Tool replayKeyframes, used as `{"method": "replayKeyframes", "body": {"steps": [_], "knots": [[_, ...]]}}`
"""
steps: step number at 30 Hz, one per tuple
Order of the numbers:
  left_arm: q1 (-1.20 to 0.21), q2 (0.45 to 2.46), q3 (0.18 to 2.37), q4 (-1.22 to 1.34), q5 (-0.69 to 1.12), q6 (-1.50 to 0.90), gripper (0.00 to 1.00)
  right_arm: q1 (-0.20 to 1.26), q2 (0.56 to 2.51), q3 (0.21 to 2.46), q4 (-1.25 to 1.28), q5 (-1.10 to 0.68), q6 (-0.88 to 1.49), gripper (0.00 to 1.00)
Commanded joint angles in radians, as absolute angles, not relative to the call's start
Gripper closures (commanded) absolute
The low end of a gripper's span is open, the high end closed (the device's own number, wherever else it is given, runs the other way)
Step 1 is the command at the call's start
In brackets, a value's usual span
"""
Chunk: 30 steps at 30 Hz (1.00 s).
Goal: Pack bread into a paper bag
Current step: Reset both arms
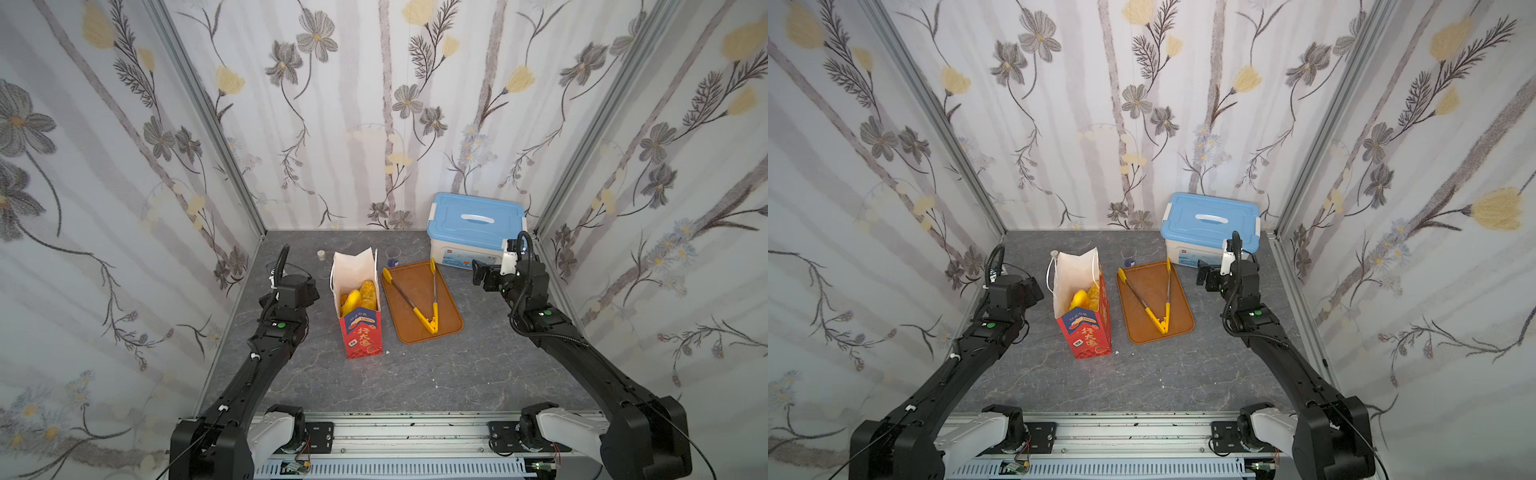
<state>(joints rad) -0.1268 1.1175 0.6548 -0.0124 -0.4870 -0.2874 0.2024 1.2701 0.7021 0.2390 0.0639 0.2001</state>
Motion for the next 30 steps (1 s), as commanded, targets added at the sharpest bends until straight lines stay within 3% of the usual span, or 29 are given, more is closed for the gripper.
{"method": "replayKeyframes", "body": {"steps": [1, 8, 11, 18, 23, 30], "knots": [[-0.107, 1.198, 0.613, 0.177, -0.557, -0.245, 0.0, 0.184, 1.223, 0.594, 0.469, 0.142, 0.142, 0.0], [-0.107, 1.35, 0.518, 0.406, -0.628, -0.174, 0.0, 0.13, 1.169, 0.396, 0.661, 0.18, 0.085, 0.0], [-0.107, 1.401, 0.475, 0.54, -0.587, -0.151, 0.0, 0.051, 1.21, 0.361, 0.705, 0.076, 0.123, 0.0], [-0.101, 1.466, 0.406, 0.797, -0.42, -0.028, 0.0, 0.039, 1.244, 0.251, 0.966, 0.116, 0.041, 0.0], [-0.084, 1.513, 0.418, 0.819, -0.349, -0.029, 0.0, 0.022, 1.293, 0.161, 1.181, 0.091, 0.019, 0.0], [-0.07, 1.567, 0.358, 0.97, -0.274, -0.013, 0.0, 0.001, 1.403, 0.163, 1.262, 0.018, 0.019, 0.0]]}}
